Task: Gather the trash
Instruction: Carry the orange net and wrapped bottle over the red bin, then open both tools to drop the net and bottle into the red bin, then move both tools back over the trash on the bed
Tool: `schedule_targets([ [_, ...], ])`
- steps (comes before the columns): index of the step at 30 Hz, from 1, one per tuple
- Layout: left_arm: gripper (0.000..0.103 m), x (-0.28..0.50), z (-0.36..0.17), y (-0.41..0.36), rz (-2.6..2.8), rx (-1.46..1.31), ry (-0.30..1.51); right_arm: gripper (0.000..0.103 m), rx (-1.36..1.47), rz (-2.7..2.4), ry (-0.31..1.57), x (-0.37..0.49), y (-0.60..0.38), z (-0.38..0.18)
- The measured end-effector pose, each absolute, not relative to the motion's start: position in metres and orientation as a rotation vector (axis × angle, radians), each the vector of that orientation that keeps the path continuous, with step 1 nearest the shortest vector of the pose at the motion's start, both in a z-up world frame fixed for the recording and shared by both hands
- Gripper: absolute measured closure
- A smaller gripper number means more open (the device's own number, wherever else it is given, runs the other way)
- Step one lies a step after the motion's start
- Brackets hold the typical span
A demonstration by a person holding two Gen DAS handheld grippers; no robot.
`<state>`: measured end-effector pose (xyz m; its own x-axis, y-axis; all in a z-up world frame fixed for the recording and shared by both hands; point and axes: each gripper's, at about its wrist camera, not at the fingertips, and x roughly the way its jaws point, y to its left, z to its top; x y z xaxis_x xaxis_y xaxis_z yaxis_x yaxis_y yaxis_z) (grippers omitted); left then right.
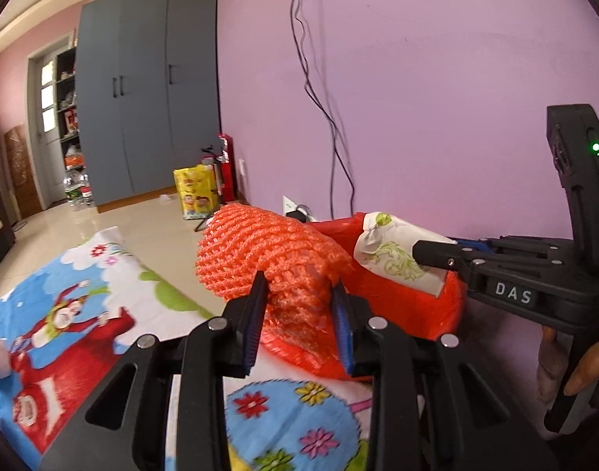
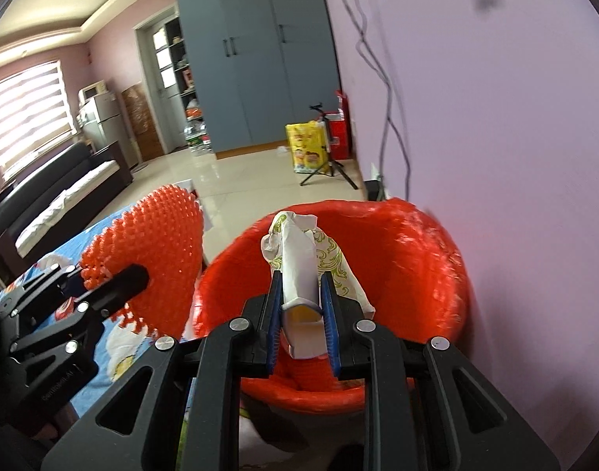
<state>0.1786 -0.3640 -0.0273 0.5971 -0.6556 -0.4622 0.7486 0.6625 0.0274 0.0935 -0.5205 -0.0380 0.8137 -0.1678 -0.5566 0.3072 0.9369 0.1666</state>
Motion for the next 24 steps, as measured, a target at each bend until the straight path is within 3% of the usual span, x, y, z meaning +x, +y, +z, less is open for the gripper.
schedule_targets([
  [11, 0.067, 0.193, -0.039, -0.387, -0.885, 0.179, 0.489, 0.082, 0.269, -0.299, 0.571, 0.093, -0.537, -0.045],
  [14, 0.062, 0.197, -0.041, -0.387, -0.884, 0.17, 0.501, 0.081, 0.276, -0.297, 0.563, 0.094, -0.538, -0.045],
  [16, 0.047, 0.198, -0.04, -0.385, -0.879, 0.158, 0.488, 0.08, 0.279, -0.299, 0.556, 0.093, -0.537, -0.044],
  [18, 0.04, 0.198, -0.038, -0.383, -0.861, 0.157, 0.464, 0.08, 0.29, -0.303, 0.554, 0.094, -0.537, -0.044],
  [20, 0.039, 0.199, -0.038, -0.382, -0.849, 0.165, 0.461, 0.079, 0.284, -0.325, 0.546, 0.091, -0.536, -0.041],
  [24, 0.033, 0.199, -0.037, -0.376, -0.825, 0.167, 0.461, 0.068, 0.29, -0.343, 0.53, 0.088, -0.54, -0.038],
])
